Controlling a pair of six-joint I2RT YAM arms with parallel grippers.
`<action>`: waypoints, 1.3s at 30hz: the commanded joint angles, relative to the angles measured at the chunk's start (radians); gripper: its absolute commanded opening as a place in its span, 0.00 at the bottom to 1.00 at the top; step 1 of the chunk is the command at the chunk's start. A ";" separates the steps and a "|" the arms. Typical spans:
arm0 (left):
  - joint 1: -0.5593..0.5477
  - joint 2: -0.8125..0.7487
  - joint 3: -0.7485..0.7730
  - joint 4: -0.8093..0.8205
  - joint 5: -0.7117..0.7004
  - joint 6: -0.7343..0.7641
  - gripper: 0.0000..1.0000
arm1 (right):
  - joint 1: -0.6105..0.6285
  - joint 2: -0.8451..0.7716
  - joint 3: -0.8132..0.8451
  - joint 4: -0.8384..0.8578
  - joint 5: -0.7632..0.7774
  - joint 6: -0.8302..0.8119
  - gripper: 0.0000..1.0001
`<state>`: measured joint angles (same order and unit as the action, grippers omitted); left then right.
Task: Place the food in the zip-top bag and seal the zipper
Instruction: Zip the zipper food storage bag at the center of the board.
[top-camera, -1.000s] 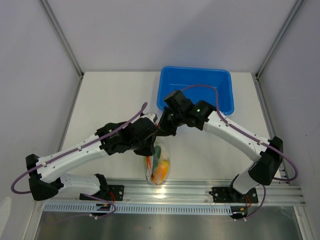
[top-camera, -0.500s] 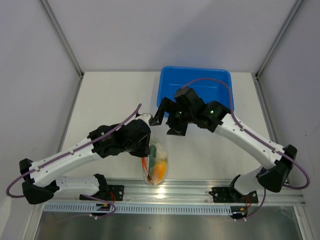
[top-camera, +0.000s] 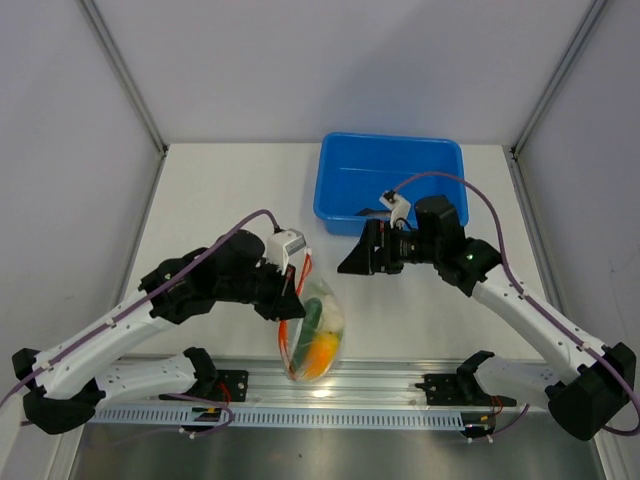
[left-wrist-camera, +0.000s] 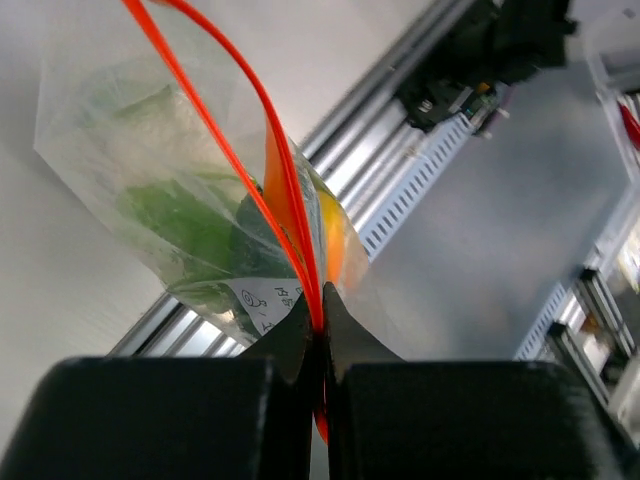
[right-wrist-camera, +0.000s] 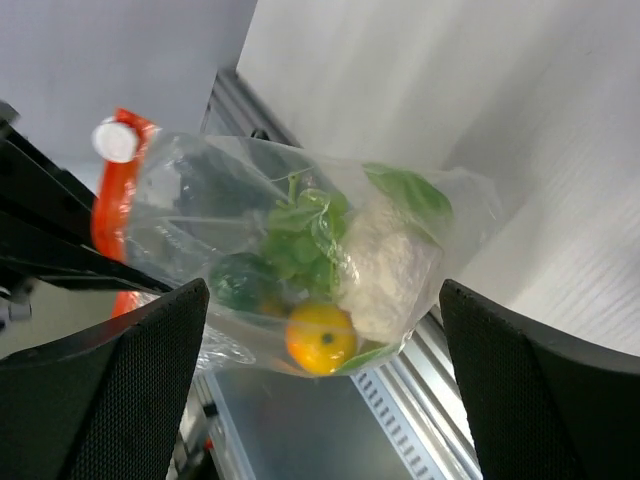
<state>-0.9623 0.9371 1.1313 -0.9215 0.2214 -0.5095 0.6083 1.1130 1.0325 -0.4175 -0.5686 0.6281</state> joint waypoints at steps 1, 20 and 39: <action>0.010 -0.027 0.004 0.116 0.268 0.107 0.00 | 0.011 -0.025 -0.031 0.119 -0.201 -0.157 0.99; 0.010 -0.075 -0.002 0.228 0.682 0.088 0.00 | 0.004 -0.035 -0.088 0.561 -0.579 -0.130 0.92; 0.010 -0.052 0.058 0.319 0.765 0.014 0.01 | 0.145 0.044 -0.135 1.085 -0.660 0.223 0.86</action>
<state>-0.9585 0.8902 1.1412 -0.7040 0.9260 -0.4633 0.7300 1.1515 0.8986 0.5381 -1.2057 0.7963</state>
